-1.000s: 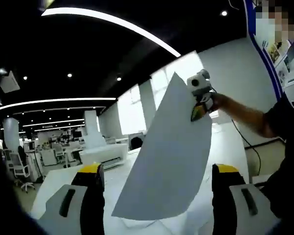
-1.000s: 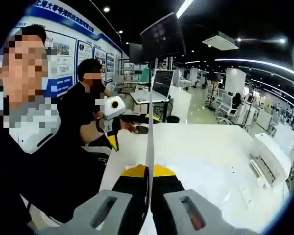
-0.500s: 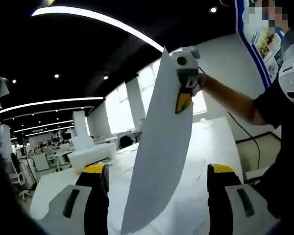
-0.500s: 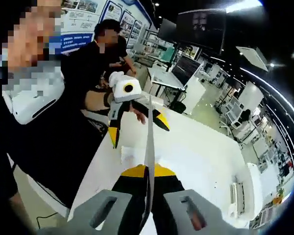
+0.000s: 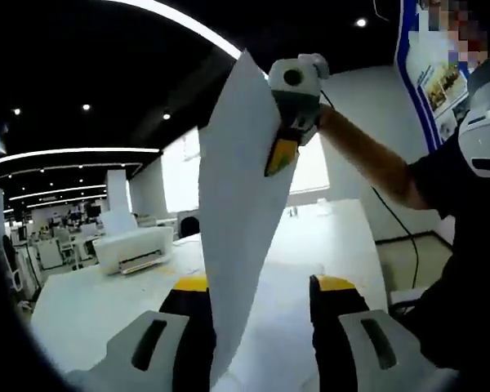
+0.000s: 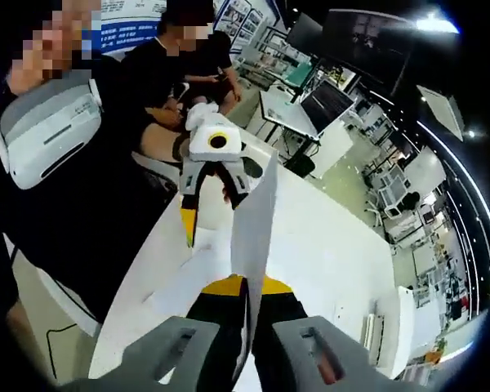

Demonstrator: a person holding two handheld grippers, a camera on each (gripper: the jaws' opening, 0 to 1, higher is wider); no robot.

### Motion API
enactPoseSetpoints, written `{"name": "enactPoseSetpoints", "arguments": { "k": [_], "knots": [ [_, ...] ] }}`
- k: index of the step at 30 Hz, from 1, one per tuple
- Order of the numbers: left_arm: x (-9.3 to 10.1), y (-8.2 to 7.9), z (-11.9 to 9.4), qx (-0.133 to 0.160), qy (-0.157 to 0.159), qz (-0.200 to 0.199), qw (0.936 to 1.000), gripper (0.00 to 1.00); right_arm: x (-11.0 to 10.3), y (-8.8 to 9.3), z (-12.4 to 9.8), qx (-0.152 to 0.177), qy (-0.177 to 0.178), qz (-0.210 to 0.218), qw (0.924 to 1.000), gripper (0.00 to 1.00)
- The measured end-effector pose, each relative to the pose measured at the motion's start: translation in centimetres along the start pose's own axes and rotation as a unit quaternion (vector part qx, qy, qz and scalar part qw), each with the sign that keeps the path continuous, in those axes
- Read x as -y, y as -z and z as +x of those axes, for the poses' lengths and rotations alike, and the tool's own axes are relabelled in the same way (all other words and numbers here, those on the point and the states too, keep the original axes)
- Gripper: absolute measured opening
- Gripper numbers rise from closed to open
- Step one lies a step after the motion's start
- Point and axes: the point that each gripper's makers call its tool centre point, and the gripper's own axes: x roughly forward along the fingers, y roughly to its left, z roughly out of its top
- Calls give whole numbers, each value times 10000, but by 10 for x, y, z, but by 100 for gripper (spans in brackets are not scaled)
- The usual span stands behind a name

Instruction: Organize the stack of printing papers by aligning and flattening the scattered papers on the table

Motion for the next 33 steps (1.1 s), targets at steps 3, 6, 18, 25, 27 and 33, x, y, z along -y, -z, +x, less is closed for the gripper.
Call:
{"name": "enactPoseSetpoints", "arguments": {
  "k": [3, 6, 18, 25, 27, 33],
  "knots": [
    [0, -3, -2, 142, 125, -252, 9995, 35, -1, 1, 1, -62, -47, -44, 10000, 0],
    [-4, -9, -4, 273, 120, -379, 9988, 36, -6, 1, 4, -145, -150, -134, 9997, 0],
    [5, -29, 3, 440, 406, -426, 9973, 35, -11, -9, 14, -380, -379, -360, 9979, 0],
    [9, -31, 6, 453, 474, -409, 9970, 34, -16, -4, 27, -947, -678, -414, 9923, 0],
    [9, -29, 7, 440, 467, -409, 9971, 34, -17, -6, 33, -1064, -750, -401, 9907, 0],
    [7, -27, 9, 450, 445, -453, 9970, 34, -16, -8, 46, -1143, -872, -388, 9888, 0]
  ]
}}
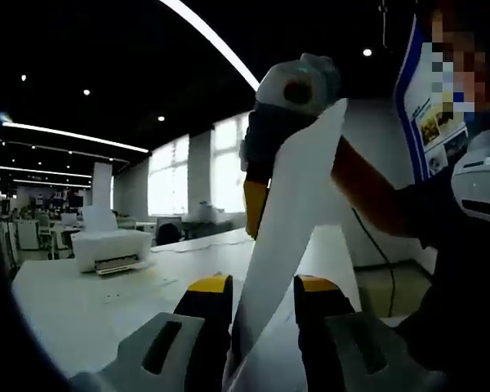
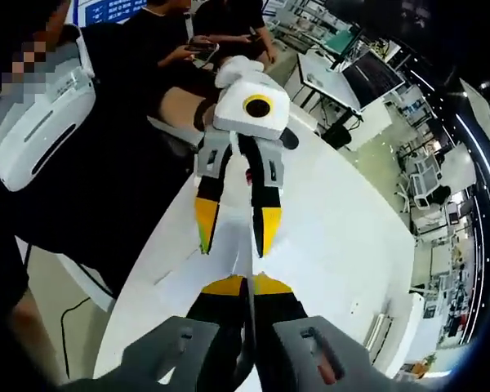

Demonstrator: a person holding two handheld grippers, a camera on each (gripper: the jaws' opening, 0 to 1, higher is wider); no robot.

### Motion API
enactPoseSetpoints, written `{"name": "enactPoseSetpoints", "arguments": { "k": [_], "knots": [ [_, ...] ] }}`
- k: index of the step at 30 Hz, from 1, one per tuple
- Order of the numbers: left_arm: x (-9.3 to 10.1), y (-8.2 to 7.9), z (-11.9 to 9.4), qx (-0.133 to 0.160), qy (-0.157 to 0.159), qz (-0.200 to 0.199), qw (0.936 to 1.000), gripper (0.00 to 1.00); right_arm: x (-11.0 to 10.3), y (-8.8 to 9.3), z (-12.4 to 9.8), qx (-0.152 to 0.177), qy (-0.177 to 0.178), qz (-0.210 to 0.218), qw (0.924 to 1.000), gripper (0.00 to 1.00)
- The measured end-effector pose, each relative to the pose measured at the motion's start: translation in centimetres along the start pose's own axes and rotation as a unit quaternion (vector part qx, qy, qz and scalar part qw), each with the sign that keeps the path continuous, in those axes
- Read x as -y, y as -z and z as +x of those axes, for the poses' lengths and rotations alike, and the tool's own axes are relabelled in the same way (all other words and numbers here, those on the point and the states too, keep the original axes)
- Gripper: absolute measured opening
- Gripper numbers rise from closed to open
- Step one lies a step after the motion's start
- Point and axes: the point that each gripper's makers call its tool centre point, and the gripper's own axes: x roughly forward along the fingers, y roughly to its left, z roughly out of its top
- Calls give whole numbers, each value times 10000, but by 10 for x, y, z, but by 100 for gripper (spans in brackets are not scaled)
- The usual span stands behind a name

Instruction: Organize the stack of printing papers by aligning and flattening the scattered papers on the table

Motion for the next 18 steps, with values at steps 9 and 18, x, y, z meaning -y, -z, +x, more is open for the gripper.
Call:
{"name": "enactPoseSetpoints", "arguments": {
  "k": [9, 18],
  "knots": [
    [-2, -4, 1, 60, -10, -5, 10000, 30, -1, 3, 6, -41, -122, 21, 9999, 0],
    [-5, 5, 4, -117, -68, 134, 9998, 6, -4, 3, 8, 4, -79, -164, 9998, 2]
  ]
}}
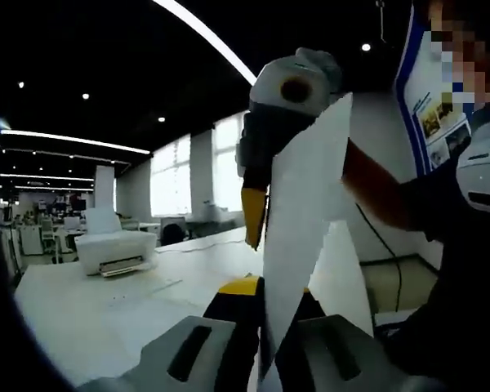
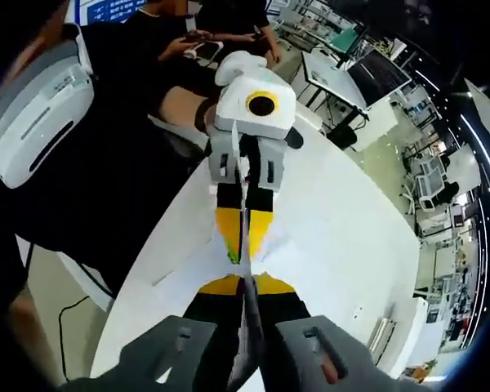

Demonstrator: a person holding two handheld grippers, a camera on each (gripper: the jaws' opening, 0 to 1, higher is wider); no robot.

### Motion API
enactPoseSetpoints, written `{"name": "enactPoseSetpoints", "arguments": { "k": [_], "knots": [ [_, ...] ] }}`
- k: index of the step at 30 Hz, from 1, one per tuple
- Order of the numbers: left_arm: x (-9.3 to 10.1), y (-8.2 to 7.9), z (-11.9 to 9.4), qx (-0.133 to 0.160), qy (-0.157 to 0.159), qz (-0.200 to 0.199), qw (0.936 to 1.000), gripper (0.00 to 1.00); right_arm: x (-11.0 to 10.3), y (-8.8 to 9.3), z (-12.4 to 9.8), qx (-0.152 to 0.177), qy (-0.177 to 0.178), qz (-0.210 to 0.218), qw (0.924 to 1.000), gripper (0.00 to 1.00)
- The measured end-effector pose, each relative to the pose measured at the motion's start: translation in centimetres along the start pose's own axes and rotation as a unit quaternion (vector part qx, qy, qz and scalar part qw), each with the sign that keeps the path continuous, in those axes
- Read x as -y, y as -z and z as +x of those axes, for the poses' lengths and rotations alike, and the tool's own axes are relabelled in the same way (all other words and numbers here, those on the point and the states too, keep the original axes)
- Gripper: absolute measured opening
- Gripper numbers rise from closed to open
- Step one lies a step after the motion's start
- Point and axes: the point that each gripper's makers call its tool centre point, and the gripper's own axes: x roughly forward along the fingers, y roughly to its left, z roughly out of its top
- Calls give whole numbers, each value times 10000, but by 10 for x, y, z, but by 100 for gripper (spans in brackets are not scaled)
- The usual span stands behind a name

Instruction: Organize the stack of printing papers by aligning and flattening the scattered papers on the table

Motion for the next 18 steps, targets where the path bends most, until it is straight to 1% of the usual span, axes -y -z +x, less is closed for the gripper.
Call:
{"name": "enactPoseSetpoints", "arguments": {
  "k": [2, 4, 6, 9, 13, 15, 16, 18],
  "knots": [
    [2, 0, 0, -26, 17, -45, 10000, 5, -1, 1, 0, 12, 14, -38, 10000, 2],
    [3, -3, 0, 29, 19, -193, 9998, 5, 0, 2, -3, 104, 32, 20, 9999, 2],
    [0, -6, -2, 81, -19, -282, 9996, 5, 2, 3, -7, 208, 140, 41, 9997, 3],
    [-3, -9, -5, 125, -86, -338, 9993, 5, 10, 4, -15, 400, 482, -1, 9980, 8],
    [-4, -18, -7, 213, -110, -435, 9988, 4, 18, 5, -27, 611, 792, -2, 9950, 12],
    [-4, -22, -8, 234, -105, -503, 9984, 4, 28, 4, -37, 762, 1125, -169, 9906, 16],
    [-4, -23, -8, 239, -108, -513, 9983, 4, 29, 3, -38, 782, 1169, -177, 9899, 17],
    [-6, -28, -10, 313, -137, -597, 9976, 4, 41, 4, -51, 962, 1416, -111, 9852, 19]
  ]
}}
